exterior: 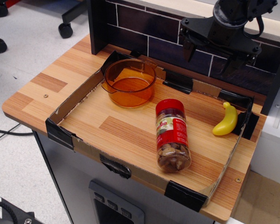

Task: Upright basil bottle

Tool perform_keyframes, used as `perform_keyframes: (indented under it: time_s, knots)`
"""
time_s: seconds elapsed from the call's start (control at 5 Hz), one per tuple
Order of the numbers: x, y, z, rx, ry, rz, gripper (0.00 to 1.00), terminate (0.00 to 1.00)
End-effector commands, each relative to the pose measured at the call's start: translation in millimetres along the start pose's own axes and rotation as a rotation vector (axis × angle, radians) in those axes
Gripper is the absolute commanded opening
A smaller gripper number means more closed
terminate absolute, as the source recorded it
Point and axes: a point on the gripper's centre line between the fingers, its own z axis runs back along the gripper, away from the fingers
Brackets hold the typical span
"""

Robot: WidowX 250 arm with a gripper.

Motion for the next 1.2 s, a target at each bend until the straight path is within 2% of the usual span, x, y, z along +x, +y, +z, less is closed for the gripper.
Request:
perform_keyframes:
  time_s: [0.0, 0.2, 0.6, 0.8, 1.0]
  knots:
    - [0, 0, 0, 0.000, 0.000, 0.000, 1.00, 0.00]
    - [-6, 16, 10, -0.046, 0.129, 0.147, 1.00, 0.00]
    - [-34, 47, 15, -0.089, 0.212, 0.382, 1.00, 0.00]
    - [-43, 51, 6, -0.080, 0.238, 0.444, 1.00, 0.00]
    - [-45, 46, -3, -0.108, 0.236, 0.478, 1.00, 0.00]
